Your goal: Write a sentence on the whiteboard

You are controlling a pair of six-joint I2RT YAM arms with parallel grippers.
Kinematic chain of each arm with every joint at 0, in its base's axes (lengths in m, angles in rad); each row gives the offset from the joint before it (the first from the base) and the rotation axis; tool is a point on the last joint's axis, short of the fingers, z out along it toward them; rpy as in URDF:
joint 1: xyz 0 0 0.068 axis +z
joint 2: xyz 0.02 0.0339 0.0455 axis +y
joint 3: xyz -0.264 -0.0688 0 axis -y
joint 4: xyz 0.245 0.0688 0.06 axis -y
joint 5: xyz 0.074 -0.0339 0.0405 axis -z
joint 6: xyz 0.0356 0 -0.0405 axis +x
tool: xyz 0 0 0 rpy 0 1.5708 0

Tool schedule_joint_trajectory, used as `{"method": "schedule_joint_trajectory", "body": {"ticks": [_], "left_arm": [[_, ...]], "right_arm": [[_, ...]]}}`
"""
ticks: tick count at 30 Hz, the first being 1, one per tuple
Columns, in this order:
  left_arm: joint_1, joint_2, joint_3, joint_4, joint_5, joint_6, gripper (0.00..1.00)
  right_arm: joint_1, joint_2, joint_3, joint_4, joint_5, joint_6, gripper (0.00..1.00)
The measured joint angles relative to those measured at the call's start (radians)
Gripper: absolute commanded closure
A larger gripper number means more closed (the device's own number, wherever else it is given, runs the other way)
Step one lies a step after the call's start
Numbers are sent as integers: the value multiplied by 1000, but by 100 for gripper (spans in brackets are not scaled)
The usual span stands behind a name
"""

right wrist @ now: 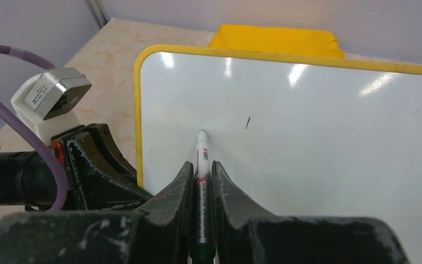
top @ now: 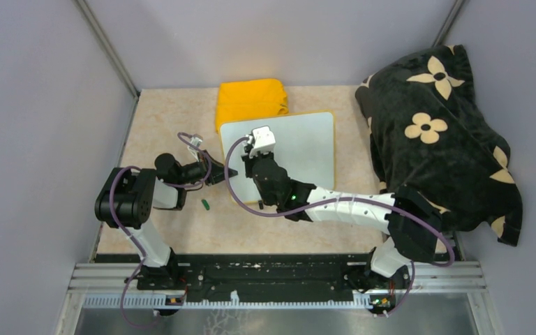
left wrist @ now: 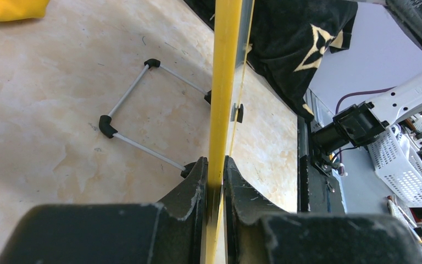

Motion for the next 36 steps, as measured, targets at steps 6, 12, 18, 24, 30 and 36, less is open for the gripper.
{"method": "schedule_joint_trajectory", "body": {"ticks": [6,12,18,24,30,36], "left_arm": [[0,0,0,0,0,0,100],[0,0,0,-1,-2,0,100],[0,0,0,-4,-5,0,100],[0,0,0,-7,-5,1,100],[0,0,0,-8,-7,2,100],[0,0,0,-8,-9,3,100]], "right_arm": [[0,11,14,-3,2,3,100],[0,29,36,-23,-28,11,100],[2,38,41,-44,-63,21,100],[6,39,41,-72,-77,37,100],[8,39,39,-94,-69,56,100],[11,34,31,-103,-40,73,100]]}}
